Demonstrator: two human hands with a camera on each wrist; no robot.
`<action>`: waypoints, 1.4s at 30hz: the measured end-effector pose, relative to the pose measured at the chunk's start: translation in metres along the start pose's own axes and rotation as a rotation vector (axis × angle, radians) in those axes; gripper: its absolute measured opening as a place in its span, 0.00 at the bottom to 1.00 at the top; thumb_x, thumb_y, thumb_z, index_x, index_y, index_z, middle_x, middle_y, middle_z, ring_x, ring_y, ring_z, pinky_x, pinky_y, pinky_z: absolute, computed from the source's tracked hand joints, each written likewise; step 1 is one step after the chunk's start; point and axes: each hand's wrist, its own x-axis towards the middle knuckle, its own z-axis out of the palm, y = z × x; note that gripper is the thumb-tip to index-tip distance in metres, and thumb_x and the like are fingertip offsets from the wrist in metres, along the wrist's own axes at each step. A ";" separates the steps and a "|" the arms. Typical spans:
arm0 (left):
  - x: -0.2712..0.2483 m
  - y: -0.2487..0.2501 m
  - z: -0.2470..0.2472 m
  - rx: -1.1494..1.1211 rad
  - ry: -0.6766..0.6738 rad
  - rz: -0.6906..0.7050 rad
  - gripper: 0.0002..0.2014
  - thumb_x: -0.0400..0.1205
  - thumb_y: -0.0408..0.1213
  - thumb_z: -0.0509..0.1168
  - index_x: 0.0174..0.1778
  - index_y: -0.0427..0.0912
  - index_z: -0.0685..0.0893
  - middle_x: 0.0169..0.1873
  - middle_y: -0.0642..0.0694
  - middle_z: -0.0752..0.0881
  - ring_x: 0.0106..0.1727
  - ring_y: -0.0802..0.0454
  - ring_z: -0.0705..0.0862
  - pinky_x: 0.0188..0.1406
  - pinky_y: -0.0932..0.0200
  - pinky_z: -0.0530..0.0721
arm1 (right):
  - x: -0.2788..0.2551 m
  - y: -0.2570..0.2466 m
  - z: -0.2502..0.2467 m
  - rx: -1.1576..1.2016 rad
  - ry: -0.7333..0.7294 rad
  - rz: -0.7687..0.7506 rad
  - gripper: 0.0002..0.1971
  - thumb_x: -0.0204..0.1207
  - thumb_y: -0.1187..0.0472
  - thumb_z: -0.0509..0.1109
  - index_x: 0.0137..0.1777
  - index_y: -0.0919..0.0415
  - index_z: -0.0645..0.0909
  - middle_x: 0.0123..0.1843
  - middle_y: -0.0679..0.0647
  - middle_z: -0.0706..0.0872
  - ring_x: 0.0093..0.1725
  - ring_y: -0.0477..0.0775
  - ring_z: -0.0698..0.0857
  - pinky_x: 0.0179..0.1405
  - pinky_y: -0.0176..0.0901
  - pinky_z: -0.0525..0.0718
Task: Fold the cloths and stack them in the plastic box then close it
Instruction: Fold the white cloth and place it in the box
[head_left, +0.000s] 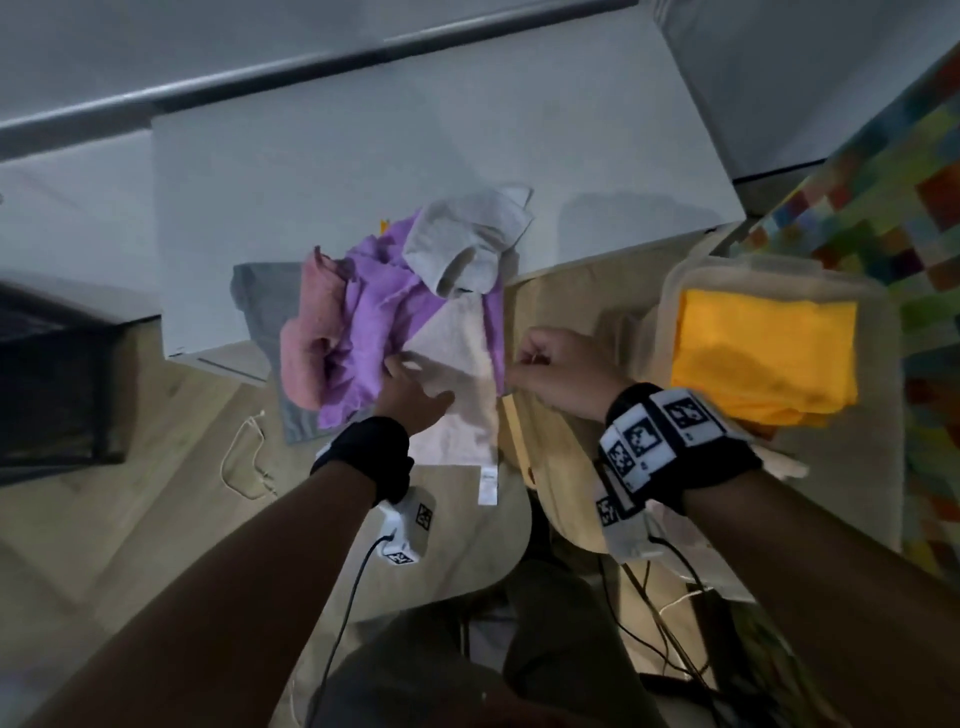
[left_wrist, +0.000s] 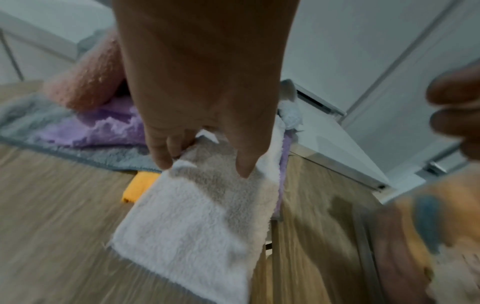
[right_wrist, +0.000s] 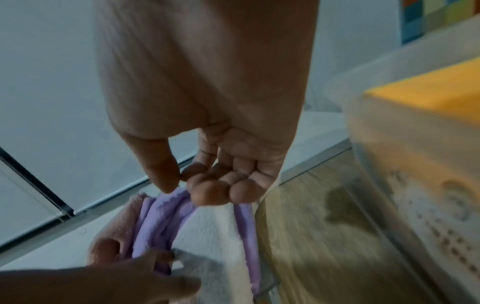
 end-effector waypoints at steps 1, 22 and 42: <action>0.001 -0.001 0.001 -0.035 0.005 -0.033 0.47 0.73 0.44 0.78 0.77 0.26 0.57 0.74 0.32 0.66 0.74 0.37 0.73 0.72 0.50 0.74 | 0.007 0.000 0.009 0.003 -0.023 0.028 0.08 0.69 0.54 0.73 0.41 0.57 0.81 0.36 0.48 0.86 0.39 0.50 0.86 0.41 0.47 0.84; -0.069 -0.030 -0.068 -0.031 -0.388 0.254 0.21 0.74 0.35 0.70 0.61 0.61 0.86 0.57 0.59 0.88 0.57 0.61 0.85 0.55 0.69 0.77 | 0.050 0.001 0.118 -0.322 -0.518 -0.118 0.13 0.64 0.57 0.81 0.47 0.54 0.84 0.49 0.53 0.89 0.49 0.53 0.88 0.51 0.50 0.87; -0.094 -0.160 -0.066 0.137 -0.171 -0.174 0.11 0.82 0.40 0.64 0.43 0.40 0.89 0.43 0.43 0.90 0.51 0.45 0.87 0.42 0.61 0.73 | 0.026 0.060 0.119 -0.307 -0.234 0.292 0.09 0.72 0.59 0.71 0.31 0.54 0.78 0.33 0.51 0.80 0.39 0.55 0.82 0.32 0.41 0.72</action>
